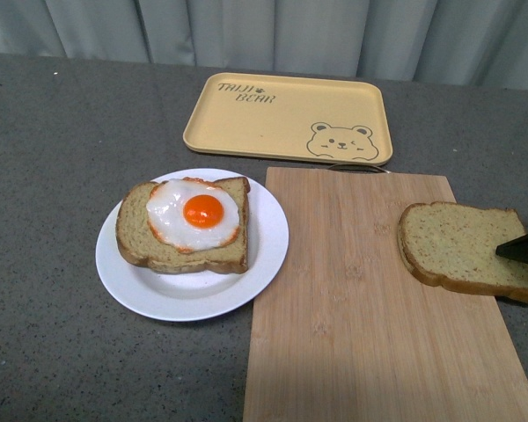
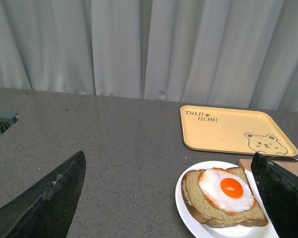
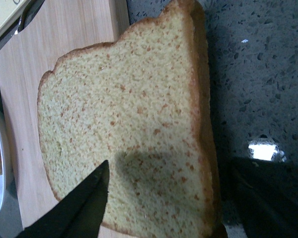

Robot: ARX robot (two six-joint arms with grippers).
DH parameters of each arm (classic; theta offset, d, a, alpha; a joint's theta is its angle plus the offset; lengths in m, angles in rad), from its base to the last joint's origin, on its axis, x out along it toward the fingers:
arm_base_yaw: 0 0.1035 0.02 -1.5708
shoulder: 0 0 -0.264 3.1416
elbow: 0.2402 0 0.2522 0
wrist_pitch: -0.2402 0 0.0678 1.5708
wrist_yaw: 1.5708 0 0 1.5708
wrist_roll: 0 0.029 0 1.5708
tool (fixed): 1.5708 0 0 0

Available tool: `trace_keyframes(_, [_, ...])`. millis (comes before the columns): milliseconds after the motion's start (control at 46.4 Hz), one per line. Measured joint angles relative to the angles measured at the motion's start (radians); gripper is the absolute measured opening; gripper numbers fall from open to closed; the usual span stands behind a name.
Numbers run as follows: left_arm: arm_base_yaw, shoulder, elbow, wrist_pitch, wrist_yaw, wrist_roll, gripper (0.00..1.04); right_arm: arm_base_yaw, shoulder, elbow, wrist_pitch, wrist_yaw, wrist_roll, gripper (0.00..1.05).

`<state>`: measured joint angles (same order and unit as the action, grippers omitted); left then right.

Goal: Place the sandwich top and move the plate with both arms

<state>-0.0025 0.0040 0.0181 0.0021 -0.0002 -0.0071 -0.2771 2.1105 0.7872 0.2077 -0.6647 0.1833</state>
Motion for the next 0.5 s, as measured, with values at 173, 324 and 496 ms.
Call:
trace_keyframes(173, [0.0,0.0,0.0,0.0,0.0,0.0,0.98,0.012,0.018,0.017,0.001,0.014,0.027,0.4])
trace_keyframes(324, [0.0,0.0,0.0,0.0,0.0,0.0,0.98,0.001,0.007,0.015,-0.01,0.002,0.035,0.18])
trace_keyframes(496, [0.0,0.0,0.0,0.0,0.0,0.0,0.98,-0.002,-0.117,-0.026,-0.037,-0.092,0.023,0.02])
